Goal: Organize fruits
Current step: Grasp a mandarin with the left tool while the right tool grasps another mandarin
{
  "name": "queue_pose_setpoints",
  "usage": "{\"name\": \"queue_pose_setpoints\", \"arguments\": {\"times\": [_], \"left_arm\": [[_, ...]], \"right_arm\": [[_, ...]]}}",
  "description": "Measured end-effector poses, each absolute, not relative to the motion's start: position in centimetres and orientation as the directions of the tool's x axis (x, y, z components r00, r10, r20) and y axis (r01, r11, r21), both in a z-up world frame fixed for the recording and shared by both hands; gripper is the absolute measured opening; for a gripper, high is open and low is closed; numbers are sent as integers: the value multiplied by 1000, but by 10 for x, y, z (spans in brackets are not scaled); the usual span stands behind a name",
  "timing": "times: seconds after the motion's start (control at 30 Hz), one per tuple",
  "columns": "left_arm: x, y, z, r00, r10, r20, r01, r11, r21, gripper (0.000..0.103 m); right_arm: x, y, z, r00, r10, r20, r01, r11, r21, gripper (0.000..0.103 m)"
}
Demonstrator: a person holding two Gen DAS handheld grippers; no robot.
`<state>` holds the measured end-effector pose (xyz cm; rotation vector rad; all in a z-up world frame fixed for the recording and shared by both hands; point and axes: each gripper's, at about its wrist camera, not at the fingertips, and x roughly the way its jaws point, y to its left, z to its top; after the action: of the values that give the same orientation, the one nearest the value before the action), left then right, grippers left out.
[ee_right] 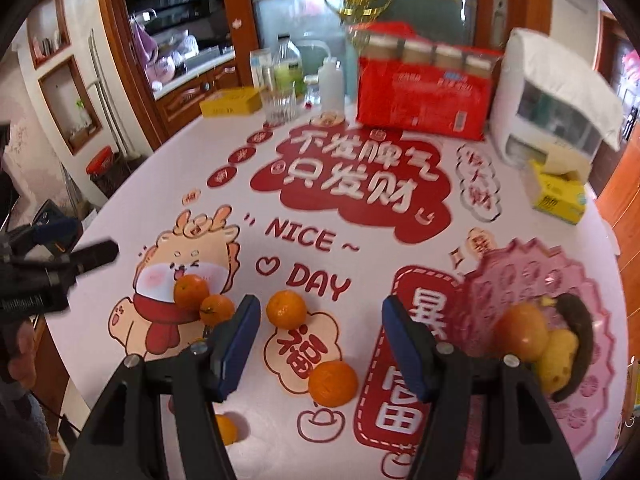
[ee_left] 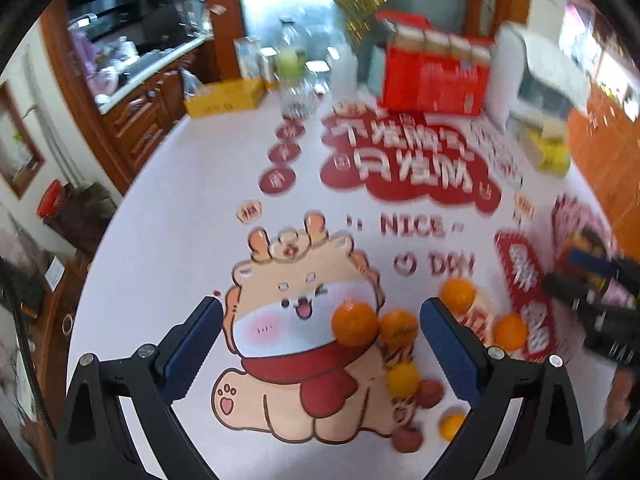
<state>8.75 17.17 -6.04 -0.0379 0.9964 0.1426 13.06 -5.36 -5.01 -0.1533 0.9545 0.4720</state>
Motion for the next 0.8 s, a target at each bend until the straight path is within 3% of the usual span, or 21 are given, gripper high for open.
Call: {"name": "queue_pose_setpoints", "arguments": {"times": [0.2, 0.37, 0.67, 0.8], "left_arm": [[99, 172, -117, 444, 92, -891, -19, 996, 93, 93], [112, 179, -149, 377, 5, -926, 35, 999, 20, 78], [128, 174, -158, 374, -81, -924, 113, 993, -41, 75], [132, 171, -160, 376, -114, -919, 133, 989, -68, 66]], "right_arm": [[152, -41, -87, 391, 320, -863, -439, 889, 130, 64], [165, -30, -110, 320, 332, -887, -440, 882, 171, 64], [180, -8, -139, 249, 334, -909, -461, 866, 192, 56], [182, -4, -148, 215, 344, -914, -472, 856, 212, 52]]}}
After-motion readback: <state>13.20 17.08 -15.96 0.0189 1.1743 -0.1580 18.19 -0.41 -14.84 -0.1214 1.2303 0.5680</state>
